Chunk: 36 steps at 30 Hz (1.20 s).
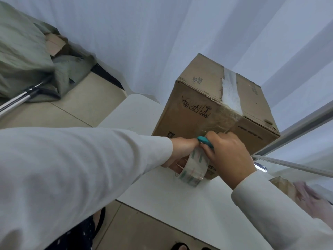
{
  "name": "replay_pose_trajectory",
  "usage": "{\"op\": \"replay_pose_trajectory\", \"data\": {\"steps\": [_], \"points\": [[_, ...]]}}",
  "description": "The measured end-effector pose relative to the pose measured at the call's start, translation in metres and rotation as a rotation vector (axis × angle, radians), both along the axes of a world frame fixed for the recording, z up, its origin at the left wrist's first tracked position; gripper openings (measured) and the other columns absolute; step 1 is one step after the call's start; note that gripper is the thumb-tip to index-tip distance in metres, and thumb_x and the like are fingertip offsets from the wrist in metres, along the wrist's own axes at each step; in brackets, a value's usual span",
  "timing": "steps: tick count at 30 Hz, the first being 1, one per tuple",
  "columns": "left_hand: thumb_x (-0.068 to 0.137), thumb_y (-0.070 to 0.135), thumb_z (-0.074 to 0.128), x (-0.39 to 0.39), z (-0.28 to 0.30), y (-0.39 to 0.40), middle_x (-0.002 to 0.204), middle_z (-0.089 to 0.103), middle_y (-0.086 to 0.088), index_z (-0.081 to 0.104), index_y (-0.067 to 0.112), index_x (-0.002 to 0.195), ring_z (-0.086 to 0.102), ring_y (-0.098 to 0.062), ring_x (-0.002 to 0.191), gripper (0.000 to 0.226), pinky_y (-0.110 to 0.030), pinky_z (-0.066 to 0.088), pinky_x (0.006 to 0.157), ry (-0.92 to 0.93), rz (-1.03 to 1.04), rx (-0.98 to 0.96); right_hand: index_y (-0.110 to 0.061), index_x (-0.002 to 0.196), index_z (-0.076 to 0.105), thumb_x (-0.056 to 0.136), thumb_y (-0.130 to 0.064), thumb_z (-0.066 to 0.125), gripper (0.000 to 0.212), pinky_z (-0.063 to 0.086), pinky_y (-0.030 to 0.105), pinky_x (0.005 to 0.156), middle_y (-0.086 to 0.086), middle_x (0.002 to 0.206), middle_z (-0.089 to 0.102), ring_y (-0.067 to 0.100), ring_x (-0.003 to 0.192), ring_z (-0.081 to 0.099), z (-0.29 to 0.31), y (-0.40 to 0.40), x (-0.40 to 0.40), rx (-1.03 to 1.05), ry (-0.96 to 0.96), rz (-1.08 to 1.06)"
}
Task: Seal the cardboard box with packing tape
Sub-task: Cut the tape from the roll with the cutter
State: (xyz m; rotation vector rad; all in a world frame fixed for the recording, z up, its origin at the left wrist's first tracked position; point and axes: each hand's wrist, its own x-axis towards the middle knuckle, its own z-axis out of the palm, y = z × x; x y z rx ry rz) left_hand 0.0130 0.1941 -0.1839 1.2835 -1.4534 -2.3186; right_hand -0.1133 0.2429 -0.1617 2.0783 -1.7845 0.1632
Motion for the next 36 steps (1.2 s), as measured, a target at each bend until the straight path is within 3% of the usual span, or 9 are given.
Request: {"op": "replay_pose_trajectory", "data": {"steps": [7,12,16,19,22,26,30,36], "points": [[0.095,0.031,0.032,-0.0034,0.0007,0.0014,0.088,0.066,-0.008,0.059,0.010,0.107,0.064,-0.022,0.073,0.036,-0.034,0.053,0.068,-0.009,0.043,-0.018,-0.010,0.071,0.062,0.069,-0.018,0.080,0.020,0.008,0.009,0.048,0.007,0.055,0.059,0.016,0.057,0.032,-0.0025,0.0019,-0.0006,-0.018,0.008,0.026],[0.096,0.034,0.029,-0.0050,0.0011,0.0046,0.082,0.065,-0.006,0.058,0.014,0.095,0.062,-0.020,0.068,0.035,-0.029,0.051,0.064,-0.011,0.063,-0.033,-0.009,0.073,0.062,0.072,-0.018,0.077,0.018,0.025,0.022,0.044,0.008,0.056,0.059,0.017,0.057,0.032,-0.0076,0.0007,-0.0014,-0.035,0.010,0.030],[0.096,0.035,0.030,-0.0064,0.0018,0.0047,0.081,0.065,-0.006,0.058,0.014,0.091,0.062,-0.020,0.069,0.036,-0.036,0.051,0.073,-0.019,0.070,-0.006,-0.009,0.071,0.060,0.071,-0.018,0.078,0.019,0.027,0.025,0.044,0.008,0.055,0.059,0.016,0.057,0.031,-0.0087,0.0001,-0.0013,-0.053,0.012,0.033],[0.096,0.035,0.031,-0.0067,0.0048,0.0055,0.079,0.064,-0.006,0.059,0.013,0.093,0.061,-0.020,0.066,0.036,-0.036,0.051,0.070,-0.026,0.063,0.002,-0.009,0.070,0.059,0.071,-0.017,0.078,0.020,0.024,0.023,0.042,0.008,0.053,0.057,0.016,0.055,0.031,-0.0080,0.0005,-0.0018,-0.043,0.010,0.033],[0.096,0.034,0.031,-0.0067,0.0058,0.0057,0.080,0.064,-0.006,0.059,0.013,0.098,0.061,-0.020,0.066,0.035,-0.036,0.051,0.068,-0.014,0.059,0.008,-0.009,0.069,0.059,0.070,-0.016,0.079,0.021,0.010,0.013,0.043,0.007,0.052,0.056,0.016,0.053,0.030,-0.0067,0.0013,-0.0021,-0.018,0.019,0.031],[0.096,0.034,0.031,-0.0078,0.0039,0.0062,0.080,0.063,-0.006,0.058,0.013,0.102,0.061,-0.019,0.067,0.035,-0.033,0.051,0.064,-0.002,0.095,0.013,-0.008,0.068,0.058,0.070,-0.015,0.078,0.021,0.007,0.012,0.044,0.008,0.052,0.055,0.016,0.055,0.030,-0.0059,0.0004,-0.0011,-0.037,0.031,0.040],[0.097,0.036,0.031,-0.0091,0.0033,0.0070,0.080,0.063,-0.006,0.058,0.012,0.105,0.060,-0.020,0.068,0.037,-0.036,0.049,0.074,0.005,0.119,0.016,-0.008,0.070,0.059,0.070,-0.016,0.078,0.021,0.024,0.024,0.043,0.008,0.054,0.057,0.017,0.056,0.030,-0.0089,-0.0007,-0.0016,-0.054,0.051,0.051],[0.096,0.035,0.033,-0.0068,0.0068,0.0068,0.078,0.062,-0.005,0.058,0.014,0.092,0.060,-0.018,0.066,0.033,-0.033,0.050,0.063,0.008,0.095,0.009,-0.009,0.069,0.057,0.070,-0.016,0.078,0.022,0.006,0.011,0.046,0.007,0.051,0.056,0.016,0.053,0.029,-0.0054,0.0052,-0.0057,-0.020,0.048,0.037]]}}
